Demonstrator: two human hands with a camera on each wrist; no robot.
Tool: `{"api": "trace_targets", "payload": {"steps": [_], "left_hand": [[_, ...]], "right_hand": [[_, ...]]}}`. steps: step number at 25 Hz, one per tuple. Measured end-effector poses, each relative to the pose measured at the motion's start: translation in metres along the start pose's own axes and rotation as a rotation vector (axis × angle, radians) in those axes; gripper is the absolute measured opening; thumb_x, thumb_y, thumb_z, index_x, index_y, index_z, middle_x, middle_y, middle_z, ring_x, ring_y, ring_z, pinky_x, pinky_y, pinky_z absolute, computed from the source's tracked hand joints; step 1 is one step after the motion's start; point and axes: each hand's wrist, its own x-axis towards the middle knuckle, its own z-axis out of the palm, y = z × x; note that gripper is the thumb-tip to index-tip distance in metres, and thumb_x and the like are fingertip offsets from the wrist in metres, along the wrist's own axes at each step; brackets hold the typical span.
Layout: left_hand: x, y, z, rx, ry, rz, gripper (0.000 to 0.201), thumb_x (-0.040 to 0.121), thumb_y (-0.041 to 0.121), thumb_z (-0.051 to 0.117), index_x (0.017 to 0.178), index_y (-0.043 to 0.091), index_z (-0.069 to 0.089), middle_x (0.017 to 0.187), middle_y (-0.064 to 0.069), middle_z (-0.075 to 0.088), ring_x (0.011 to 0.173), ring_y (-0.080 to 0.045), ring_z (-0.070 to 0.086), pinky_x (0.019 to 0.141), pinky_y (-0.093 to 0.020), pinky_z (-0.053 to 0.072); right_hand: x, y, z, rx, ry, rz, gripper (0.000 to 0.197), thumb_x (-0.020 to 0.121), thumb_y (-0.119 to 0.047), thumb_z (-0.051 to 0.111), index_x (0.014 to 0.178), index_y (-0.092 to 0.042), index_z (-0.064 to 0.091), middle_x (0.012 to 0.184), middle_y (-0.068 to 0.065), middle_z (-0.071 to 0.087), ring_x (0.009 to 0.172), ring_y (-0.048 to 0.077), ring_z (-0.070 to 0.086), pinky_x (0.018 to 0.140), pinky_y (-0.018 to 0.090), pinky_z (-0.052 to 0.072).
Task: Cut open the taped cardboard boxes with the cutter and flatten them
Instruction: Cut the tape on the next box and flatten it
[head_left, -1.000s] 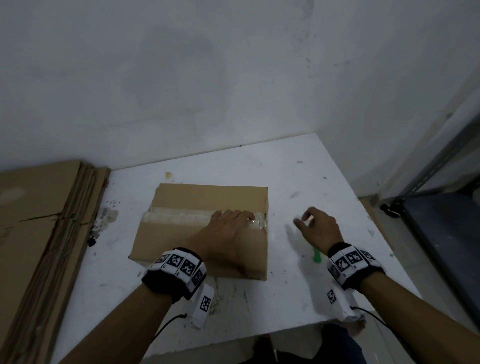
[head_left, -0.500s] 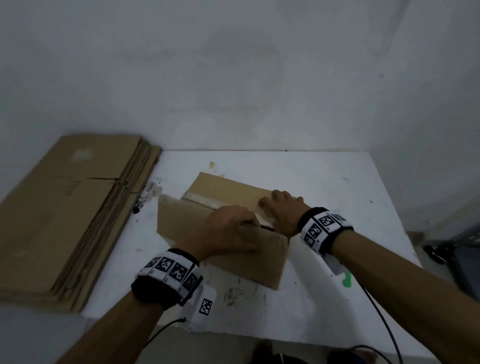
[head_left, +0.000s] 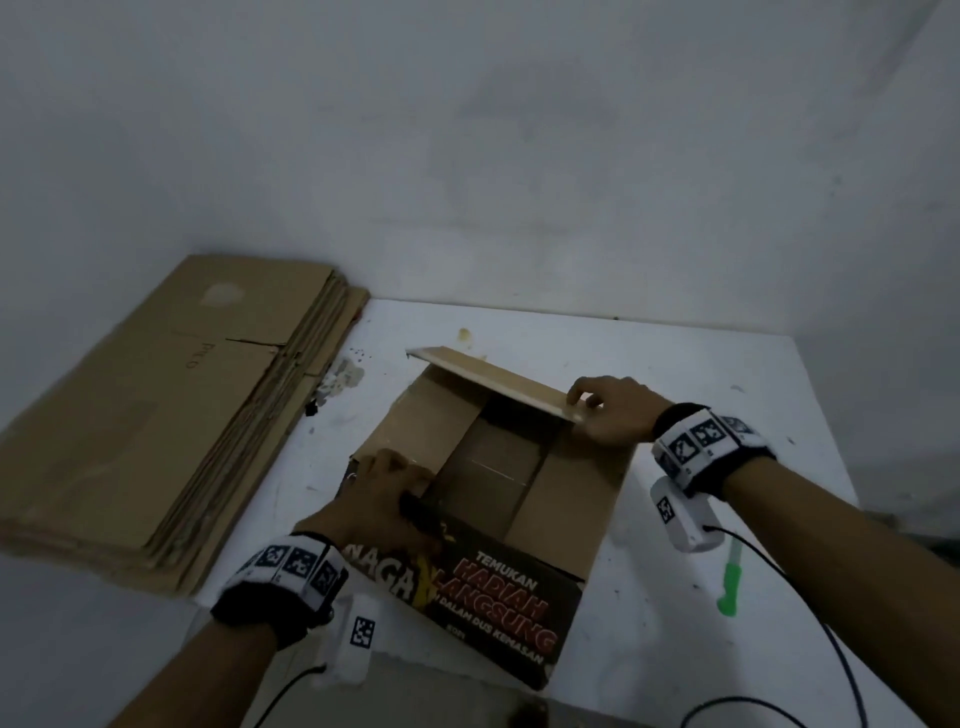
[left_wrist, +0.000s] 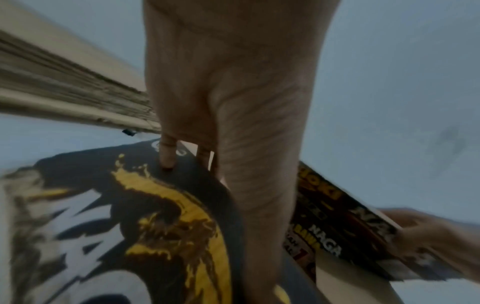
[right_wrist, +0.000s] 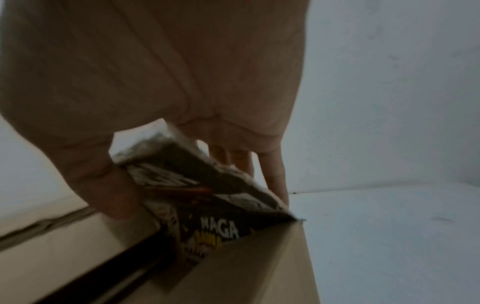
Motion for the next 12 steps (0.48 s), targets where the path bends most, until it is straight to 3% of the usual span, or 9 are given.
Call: {"api": "trace_targets", "payload": {"steps": [3,5,6,8,10,12], "left_hand": [[0.020,0.001,-0.011,-0.202,0.043,-0.083,0.087,0.066,0.075,0.073,0.140,0.040,0.044,0.151,-0.003,0.030,0.139,-0.029,0.031,0.114,-0.047,0.036],[0.032,0.006,-0.018,-0.073,0.153,-0.129,0.088,0.067,0.075,0.073,0.140,0.035,0.043,0.147,-0.006,0.032,0.137,-0.030,0.031,0.110,-0.050,0.037],[0.036,0.009,-0.022,-0.006,0.231,-0.162,0.092,0.065,0.073,0.075,0.140,0.033,0.039,0.145,-0.007,0.031,0.136,-0.032,0.029,0.107,-0.053,0.037],[0.049,0.014,-0.023,0.101,0.316,-0.208,0.106,0.062,0.067,0.081,0.146,0.033,0.026,0.148,-0.010,0.023,0.138,-0.036,0.022,0.105,-0.061,0.033],[0.058,0.019,-0.021,0.144,0.258,-0.226,0.121,0.062,0.062,0.083,0.152,0.034,0.008,0.153,-0.012,0.012,0.142,-0.039,0.017,0.106,-0.066,0.029],[0.067,0.019,-0.022,0.110,0.200,-0.232,0.121,0.063,0.067,0.077,0.153,0.034,0.002,0.153,-0.013,0.015,0.140,-0.040,0.023,0.107,-0.066,0.032]], "right_hand": [[0.001,0.015,-0.019,0.334,0.142,0.105,0.019,0.087,-0.035,0.069,0.102,-0.026,0.074,0.100,-0.002,0.066,0.092,0.020,0.060,0.074,0.029,0.050],[0.004,0.024,-0.024,0.503,0.335,0.186,0.023,0.077,-0.039,0.080,0.085,-0.018,0.076,0.085,0.001,0.070,0.080,0.019,0.064,0.064,0.028,0.053],[0.006,0.028,-0.026,0.541,0.445,0.224,0.030,0.073,-0.042,0.084,0.085,-0.016,0.074,0.085,0.002,0.070,0.078,0.019,0.064,0.064,0.029,0.054],[0.010,0.036,-0.025,0.539,0.628,0.317,0.047,0.070,-0.045,0.086,0.100,-0.015,0.066,0.096,0.004,0.065,0.088,0.024,0.063,0.074,0.036,0.056],[0.013,0.047,-0.016,0.429,0.711,0.388,0.062,0.076,-0.036,0.083,0.124,-0.015,0.051,0.114,0.014,0.056,0.102,0.035,0.059,0.081,0.044,0.054],[0.014,0.058,0.001,0.168,0.734,0.382,0.076,0.077,-0.022,0.079,0.139,-0.014,0.037,0.125,0.021,0.044,0.112,0.040,0.049,0.081,0.048,0.049]]}}
